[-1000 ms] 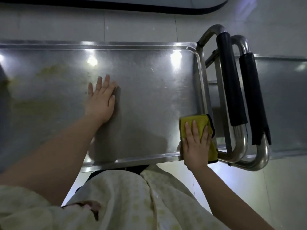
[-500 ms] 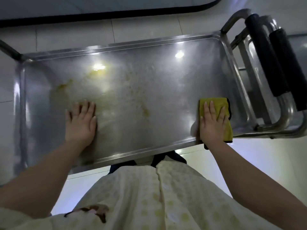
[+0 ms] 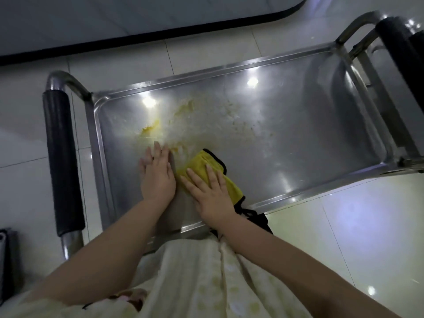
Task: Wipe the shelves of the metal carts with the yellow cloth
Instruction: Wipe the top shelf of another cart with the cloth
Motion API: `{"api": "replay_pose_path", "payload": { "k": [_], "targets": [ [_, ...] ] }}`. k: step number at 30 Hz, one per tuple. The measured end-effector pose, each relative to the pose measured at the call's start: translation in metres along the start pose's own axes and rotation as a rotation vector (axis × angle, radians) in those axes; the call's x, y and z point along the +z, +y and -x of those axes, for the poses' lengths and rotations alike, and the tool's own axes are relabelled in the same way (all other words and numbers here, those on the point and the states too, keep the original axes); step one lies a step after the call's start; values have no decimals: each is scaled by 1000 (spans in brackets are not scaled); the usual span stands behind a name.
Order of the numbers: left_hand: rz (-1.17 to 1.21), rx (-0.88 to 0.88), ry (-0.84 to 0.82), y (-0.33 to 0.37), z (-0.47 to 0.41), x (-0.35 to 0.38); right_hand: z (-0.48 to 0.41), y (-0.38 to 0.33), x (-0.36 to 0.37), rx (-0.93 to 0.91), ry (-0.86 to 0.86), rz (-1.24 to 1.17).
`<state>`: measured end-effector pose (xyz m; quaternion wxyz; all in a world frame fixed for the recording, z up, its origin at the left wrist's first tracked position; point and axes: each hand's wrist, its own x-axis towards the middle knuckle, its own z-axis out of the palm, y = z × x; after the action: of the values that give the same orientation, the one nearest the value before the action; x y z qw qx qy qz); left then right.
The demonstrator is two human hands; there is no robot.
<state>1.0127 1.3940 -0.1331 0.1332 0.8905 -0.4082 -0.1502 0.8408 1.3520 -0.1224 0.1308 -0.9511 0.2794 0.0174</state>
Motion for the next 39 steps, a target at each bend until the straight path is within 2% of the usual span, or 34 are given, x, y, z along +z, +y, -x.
{"api": "replay_pose_path", "payload": {
  "k": [2,4,10,12,14,16,17,20,25,27,29,31,36,39],
  "targets": [
    [-135,-3,-25,-21,2,-4,-1,11,-3,-12,-15,13],
    [-225,13,-65,-36,4,-4,-2,29,-6,63,-29,-19],
    [-219,28,-46,-35,5,2,10,169,-34,615,14,-12],
    [-218,29,-36,-33,4,4,12,203,-45,799,15,-79],
    [-233,24,-37,-32,2,6,2,201,-43,940,61,-135],
    [-245,21,-43,-32,1,7,-17,173,-35,993,137,-131],
    [-248,21,-42,-33,2,7,-28,154,-31,949,149,-113],
    [-244,25,-44,-36,1,5,-60,91,-20,660,70,-83],
    [-210,19,-43,-40,3,4,-77,-15,5,25,-45,8],
    [-217,14,-46,-44,8,4,-75,-13,6,-118,-62,39],
    [-217,18,-44,-46,12,4,-77,13,3,-159,-50,48],
    [-212,15,-49,-46,13,4,-79,48,-5,-49,-45,50],
    [-225,9,-56,-47,11,6,-64,157,-33,596,15,-31],
    [-227,15,-54,-47,11,7,-63,187,-42,897,96,-114]
  ]
}}
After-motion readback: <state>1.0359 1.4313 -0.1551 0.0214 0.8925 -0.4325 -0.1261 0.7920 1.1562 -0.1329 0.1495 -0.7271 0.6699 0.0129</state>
